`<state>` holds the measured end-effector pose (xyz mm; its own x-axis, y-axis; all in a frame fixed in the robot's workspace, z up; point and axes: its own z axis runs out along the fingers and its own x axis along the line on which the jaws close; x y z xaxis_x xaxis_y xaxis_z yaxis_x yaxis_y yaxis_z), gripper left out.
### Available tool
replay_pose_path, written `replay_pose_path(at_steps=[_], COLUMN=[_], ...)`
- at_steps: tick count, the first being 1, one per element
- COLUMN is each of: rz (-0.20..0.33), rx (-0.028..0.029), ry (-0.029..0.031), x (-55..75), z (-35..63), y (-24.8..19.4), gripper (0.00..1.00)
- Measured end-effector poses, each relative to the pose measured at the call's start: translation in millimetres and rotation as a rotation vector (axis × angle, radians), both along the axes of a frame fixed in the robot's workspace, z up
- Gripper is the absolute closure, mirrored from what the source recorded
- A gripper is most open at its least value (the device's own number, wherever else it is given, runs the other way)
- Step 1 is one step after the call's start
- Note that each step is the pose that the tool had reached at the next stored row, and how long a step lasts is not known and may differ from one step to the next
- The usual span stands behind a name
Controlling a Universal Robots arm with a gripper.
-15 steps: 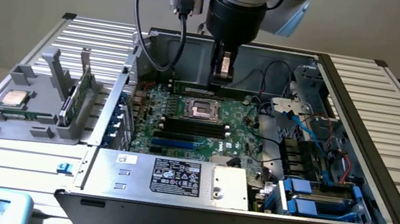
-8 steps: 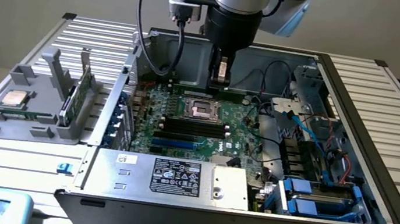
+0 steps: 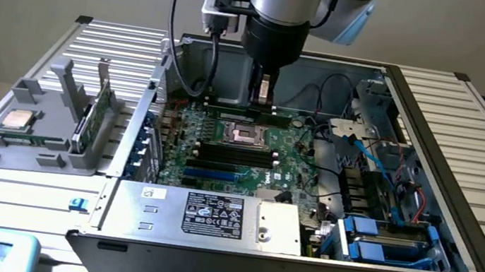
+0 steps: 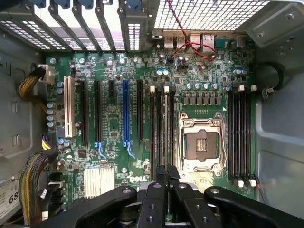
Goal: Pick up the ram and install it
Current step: 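Pick up the ram and move it above insertion slot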
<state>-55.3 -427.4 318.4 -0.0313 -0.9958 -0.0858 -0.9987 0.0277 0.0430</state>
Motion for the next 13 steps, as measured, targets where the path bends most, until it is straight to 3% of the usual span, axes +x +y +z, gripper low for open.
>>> replay_pose_path(at_steps=[4, 10, 13], rz=[0.000, 0.000, 0.000], rx=[-0.0107, -0.0334, -0.0344], ry=[0.0001, 0.0000, 0.0000], x=[-4.8, -9.5, -9.6], z=[-5.5, -11.5, -11.5], y=[2.7, 4.9, 4.9], gripper=[0.89, 0.89, 0.89])
